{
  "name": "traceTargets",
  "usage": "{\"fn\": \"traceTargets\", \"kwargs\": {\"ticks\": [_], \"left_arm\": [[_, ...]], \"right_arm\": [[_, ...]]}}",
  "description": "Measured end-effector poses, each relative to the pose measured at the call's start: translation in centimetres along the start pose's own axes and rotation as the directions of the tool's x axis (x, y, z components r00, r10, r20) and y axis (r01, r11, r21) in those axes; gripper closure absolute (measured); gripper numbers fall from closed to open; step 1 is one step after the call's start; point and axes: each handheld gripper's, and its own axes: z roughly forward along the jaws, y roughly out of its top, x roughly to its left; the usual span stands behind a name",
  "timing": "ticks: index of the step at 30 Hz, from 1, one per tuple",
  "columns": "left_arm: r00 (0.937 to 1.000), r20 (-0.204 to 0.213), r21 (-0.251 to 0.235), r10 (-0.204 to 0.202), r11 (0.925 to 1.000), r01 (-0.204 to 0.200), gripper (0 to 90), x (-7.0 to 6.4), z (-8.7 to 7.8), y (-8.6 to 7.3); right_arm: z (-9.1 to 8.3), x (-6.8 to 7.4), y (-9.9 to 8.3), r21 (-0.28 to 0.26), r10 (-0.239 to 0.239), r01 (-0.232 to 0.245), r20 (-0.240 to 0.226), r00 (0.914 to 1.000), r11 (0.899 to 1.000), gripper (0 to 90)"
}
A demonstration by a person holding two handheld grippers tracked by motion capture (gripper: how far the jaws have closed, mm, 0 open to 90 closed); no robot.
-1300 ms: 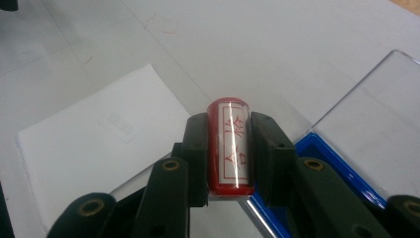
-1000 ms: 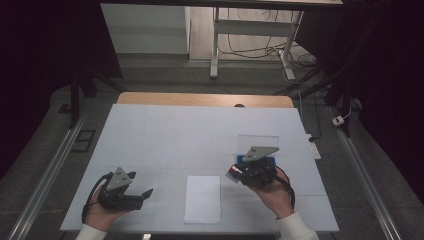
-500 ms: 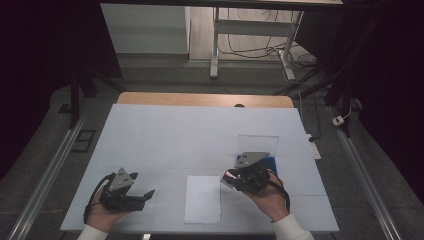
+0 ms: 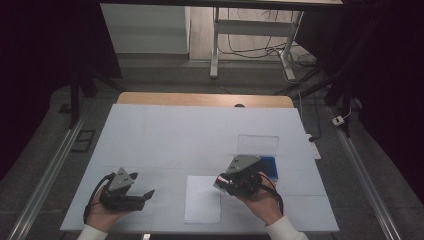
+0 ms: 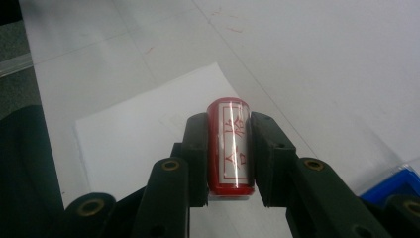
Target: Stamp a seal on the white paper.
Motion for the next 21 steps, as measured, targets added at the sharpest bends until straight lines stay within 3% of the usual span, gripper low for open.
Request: {"fn": "traceTargets", "kwargs": {"ticks": [14,21], "left_arm": [[1.0000,0.002,0.002,0.000,1.0000,0.000,18.1,0.0,0.1,0.0],[1.0000,0.001,0.009,0.001,1.0000,-0.001,18.2,-0.1,0.3,0.0]], "right_arm": [[2.4,2.4,1.1,0.033,-0.073,0.074,-0.045,0.9963,0.997,70.0],[3.4,2.8,1.5,0.033,-0.076,0.078,-0.067,0.9949,0.996,69.9]]}}
